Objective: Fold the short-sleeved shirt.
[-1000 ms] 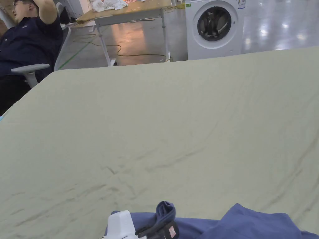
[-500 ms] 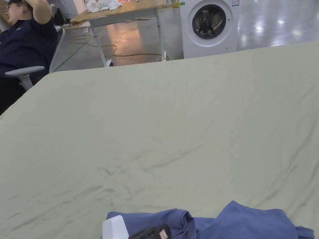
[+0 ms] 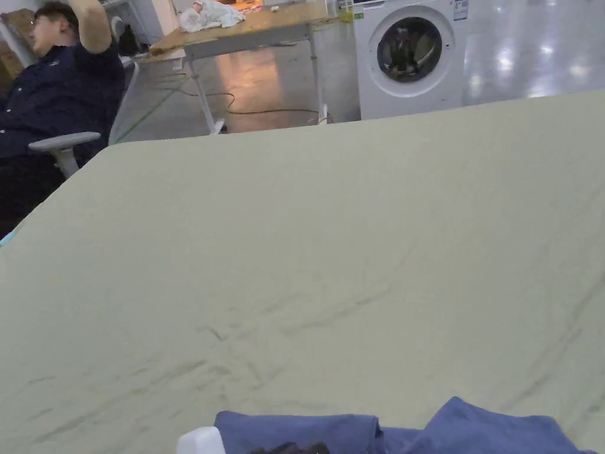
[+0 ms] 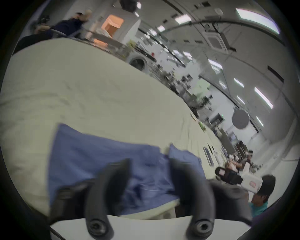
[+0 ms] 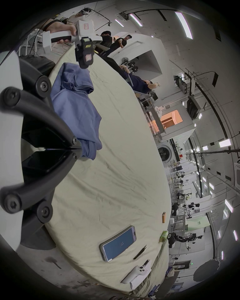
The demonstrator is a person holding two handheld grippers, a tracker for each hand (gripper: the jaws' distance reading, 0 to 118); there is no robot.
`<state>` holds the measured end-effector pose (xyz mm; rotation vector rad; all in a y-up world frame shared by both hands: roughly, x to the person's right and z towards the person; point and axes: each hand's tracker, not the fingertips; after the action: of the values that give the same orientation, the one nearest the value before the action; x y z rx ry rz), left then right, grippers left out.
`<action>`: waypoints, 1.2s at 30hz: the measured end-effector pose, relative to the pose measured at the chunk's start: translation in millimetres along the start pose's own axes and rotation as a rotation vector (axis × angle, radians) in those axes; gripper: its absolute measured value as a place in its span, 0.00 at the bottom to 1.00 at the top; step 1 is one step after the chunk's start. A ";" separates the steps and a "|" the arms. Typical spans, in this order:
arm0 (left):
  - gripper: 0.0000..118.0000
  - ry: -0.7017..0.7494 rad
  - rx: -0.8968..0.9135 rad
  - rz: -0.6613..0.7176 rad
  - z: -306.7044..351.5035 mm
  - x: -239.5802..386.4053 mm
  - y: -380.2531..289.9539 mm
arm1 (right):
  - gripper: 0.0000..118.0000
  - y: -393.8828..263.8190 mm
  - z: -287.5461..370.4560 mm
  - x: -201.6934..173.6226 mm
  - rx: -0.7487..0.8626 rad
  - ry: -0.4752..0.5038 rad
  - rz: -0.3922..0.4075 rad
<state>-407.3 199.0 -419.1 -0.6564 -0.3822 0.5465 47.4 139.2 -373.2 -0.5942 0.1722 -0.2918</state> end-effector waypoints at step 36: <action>0.05 -0.031 0.131 0.055 43.7 11.7 46.9 | 0.00 5.5 -7.6 -15.6 -0.004 0.040 -0.002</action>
<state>-436.2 257.3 -416.2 -0.5339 -0.3547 0.6294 32.0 144.5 -381.4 -0.5930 0.2111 -0.3057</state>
